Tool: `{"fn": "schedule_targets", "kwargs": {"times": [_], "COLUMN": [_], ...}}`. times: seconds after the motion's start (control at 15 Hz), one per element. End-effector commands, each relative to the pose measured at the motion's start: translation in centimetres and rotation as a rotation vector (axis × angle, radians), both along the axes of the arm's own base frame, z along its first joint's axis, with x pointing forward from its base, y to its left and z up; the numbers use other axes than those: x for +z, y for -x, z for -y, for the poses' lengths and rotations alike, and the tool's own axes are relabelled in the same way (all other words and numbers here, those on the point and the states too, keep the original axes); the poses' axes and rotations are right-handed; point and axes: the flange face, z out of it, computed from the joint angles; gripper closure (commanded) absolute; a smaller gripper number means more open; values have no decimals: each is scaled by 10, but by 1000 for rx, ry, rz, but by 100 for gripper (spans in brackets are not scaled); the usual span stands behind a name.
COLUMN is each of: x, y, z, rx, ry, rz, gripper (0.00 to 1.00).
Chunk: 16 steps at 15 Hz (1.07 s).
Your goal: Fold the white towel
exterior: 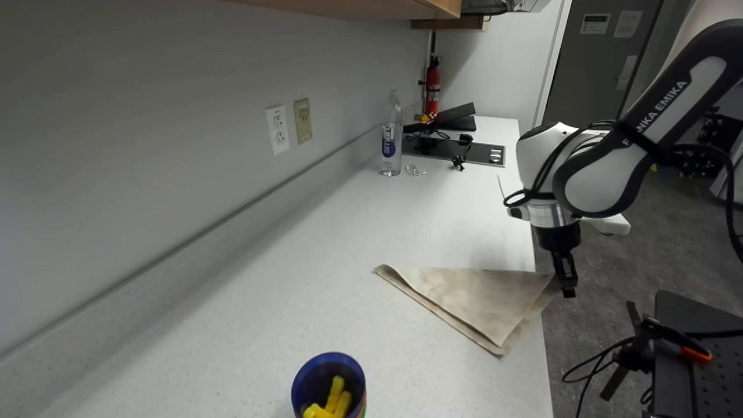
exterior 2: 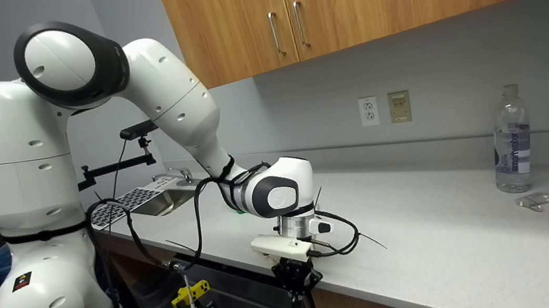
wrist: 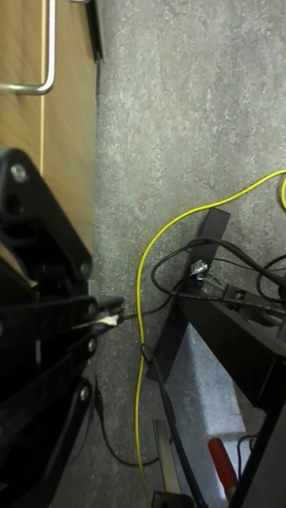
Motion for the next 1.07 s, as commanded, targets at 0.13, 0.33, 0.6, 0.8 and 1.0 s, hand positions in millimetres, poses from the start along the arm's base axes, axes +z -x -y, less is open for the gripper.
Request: {"fn": "schedule_targets", "kwargs": {"times": [0.13,0.33,0.6,0.8,1.0], "x": [42,68,99,117,133], "y": [11,-1,-30,-64,-97], "z": [-21,-47,-95,-110,-106], "rx": [0,44,122,186,218], "ry": [101,152,228,292,315], "rz": [-80,-120,-133,-76,7], "gripper": [100,100,100,100,100]}}
